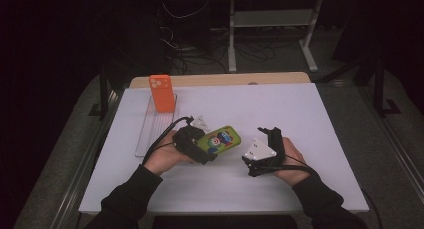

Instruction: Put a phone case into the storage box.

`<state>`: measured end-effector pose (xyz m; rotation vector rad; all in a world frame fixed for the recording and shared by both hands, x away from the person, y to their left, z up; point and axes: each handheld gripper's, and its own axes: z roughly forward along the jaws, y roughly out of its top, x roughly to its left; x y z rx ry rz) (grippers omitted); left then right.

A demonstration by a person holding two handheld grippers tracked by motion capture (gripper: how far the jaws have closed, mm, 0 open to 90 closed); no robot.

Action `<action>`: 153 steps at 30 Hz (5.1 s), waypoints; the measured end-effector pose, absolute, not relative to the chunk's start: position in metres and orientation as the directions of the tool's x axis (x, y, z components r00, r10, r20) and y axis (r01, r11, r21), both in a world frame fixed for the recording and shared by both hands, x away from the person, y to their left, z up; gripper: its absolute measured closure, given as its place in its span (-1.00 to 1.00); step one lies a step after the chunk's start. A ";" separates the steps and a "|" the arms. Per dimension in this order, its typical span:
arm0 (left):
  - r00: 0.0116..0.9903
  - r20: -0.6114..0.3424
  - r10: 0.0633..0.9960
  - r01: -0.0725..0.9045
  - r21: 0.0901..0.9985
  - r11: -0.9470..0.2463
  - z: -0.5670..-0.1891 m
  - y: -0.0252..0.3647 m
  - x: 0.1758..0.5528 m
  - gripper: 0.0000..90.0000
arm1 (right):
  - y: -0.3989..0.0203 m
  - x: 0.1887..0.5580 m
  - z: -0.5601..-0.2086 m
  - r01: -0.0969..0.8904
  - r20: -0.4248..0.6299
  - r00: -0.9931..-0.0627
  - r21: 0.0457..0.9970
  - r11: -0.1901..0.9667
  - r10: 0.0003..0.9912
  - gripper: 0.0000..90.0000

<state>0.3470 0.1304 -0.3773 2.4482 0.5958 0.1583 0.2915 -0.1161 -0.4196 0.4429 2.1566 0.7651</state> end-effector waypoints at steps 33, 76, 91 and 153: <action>0.880 -0.042 0.473 0.402 0.594 -0.696 -0.374 0.129 0.346 -0.65 | -0.090 0.277 -0.431 -0.264 -0.932 -0.328 0.246 0.933 0.153 -0.99; 0.887 -0.049 0.459 0.382 0.637 -0.670 -0.370 0.129 0.346 -0.72 | -0.052 0.277 -0.442 -0.397 -0.979 -0.198 0.122 0.910 0.045 0.69; 0.899 -0.067 0.434 0.359 0.679 -0.640 -0.359 0.144 0.346 -1.00 | -0.060 0.283 -0.436 -0.331 -0.937 -0.327 0.233 0.914 0.121 0.69; 0.794 -0.199 0.574 0.437 0.844 -0.312 -0.359 0.112 0.377 -1.00 | -0.092 0.322 -0.408 0.398 0.124 -0.720 0.880 0.260 0.683 0.69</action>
